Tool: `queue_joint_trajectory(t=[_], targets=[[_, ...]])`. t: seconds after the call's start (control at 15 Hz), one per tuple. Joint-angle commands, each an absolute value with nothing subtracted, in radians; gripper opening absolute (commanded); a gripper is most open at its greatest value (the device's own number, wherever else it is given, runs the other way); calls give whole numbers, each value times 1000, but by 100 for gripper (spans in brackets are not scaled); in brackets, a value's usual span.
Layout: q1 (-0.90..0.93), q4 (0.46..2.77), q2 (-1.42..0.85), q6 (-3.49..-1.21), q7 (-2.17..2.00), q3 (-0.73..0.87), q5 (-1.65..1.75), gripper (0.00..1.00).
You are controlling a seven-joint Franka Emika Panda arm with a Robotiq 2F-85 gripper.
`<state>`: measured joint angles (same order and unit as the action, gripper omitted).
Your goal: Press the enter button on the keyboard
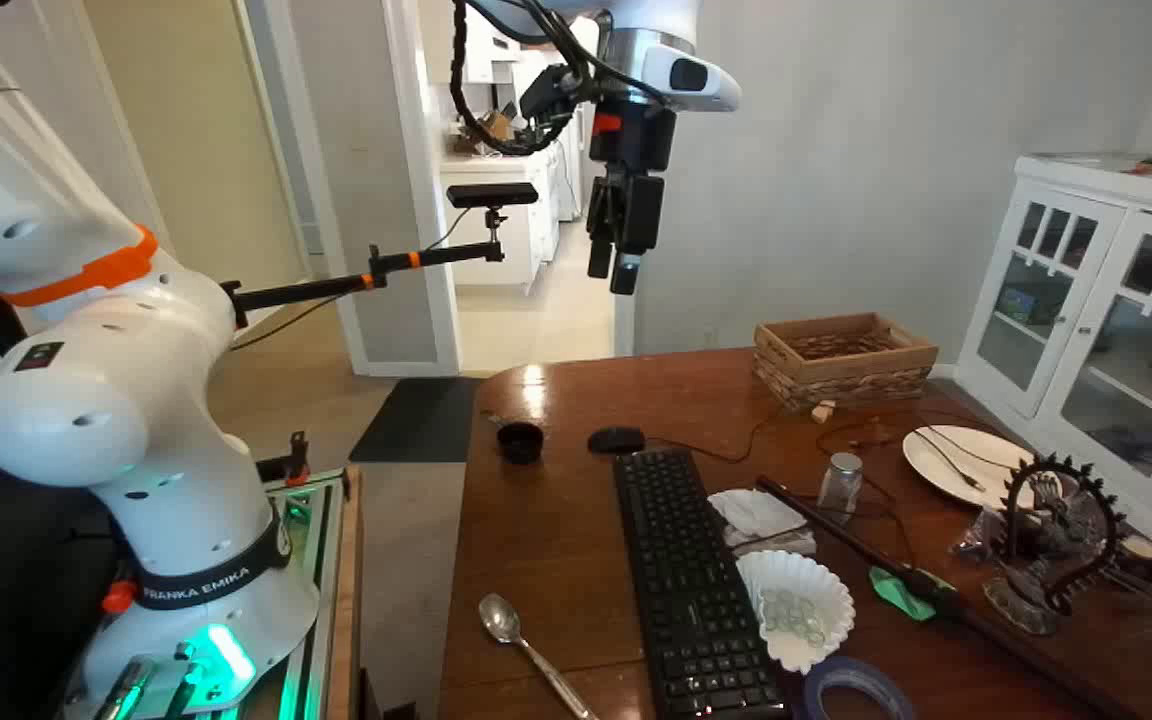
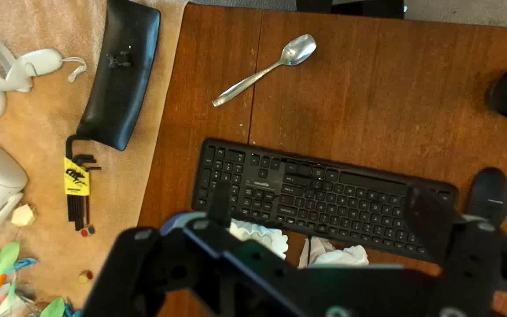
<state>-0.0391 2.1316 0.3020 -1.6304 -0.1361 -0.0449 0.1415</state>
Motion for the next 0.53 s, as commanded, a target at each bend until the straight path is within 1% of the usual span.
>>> queue_joint_trajectory(t=[0.0, 0.27, 0.47], targets=[[-30, 2129, 301, -1628, -138, -37, 143, 100], [-30, 2129, 301, -1628, -138, -37, 143, 100], [-44, 2098, 230, -1635, -117, -3, 112, 100]])
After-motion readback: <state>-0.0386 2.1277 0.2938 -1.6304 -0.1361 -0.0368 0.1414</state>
